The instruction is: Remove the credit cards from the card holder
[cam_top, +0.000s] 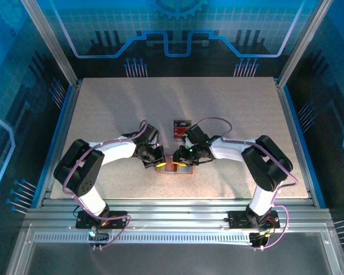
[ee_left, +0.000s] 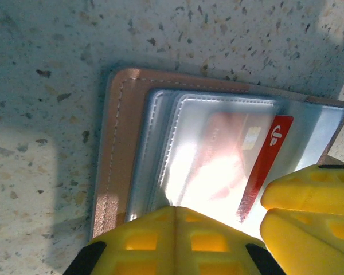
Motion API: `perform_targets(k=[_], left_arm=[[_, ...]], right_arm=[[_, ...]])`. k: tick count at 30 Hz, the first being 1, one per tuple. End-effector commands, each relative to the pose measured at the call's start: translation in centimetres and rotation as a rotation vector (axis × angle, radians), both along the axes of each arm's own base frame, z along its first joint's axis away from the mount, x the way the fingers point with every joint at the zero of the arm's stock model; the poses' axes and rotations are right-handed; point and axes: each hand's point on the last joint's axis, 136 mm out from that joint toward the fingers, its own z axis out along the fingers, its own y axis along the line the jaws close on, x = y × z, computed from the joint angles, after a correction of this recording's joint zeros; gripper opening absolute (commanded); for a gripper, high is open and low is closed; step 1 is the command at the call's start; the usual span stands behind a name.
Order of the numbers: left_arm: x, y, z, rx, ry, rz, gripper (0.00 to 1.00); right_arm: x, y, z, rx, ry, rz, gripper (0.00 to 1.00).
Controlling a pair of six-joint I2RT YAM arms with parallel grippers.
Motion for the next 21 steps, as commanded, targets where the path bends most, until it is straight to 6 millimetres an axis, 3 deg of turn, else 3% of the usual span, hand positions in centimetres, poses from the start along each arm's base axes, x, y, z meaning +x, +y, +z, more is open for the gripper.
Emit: perform_targets(k=[1,12,21], left_arm=[[-0.2,1.0,-0.3,0.054,0.006,-0.007,0.02],[0.5,1.2,1.2,0.063,-0.031,0.004,0.08],[0.3,1.5,0.7,0.082,-0.018,0.004,0.07]], right_arm=[[0.0,-0.2,-0.6,0.014,0.024,-0.010,0.29],[-0.2,-0.4,-1.5,0.026,0.044,-0.014,0.29],[0.0,-0.2,-1.4,0.044,0.043,-0.015,0.28]])
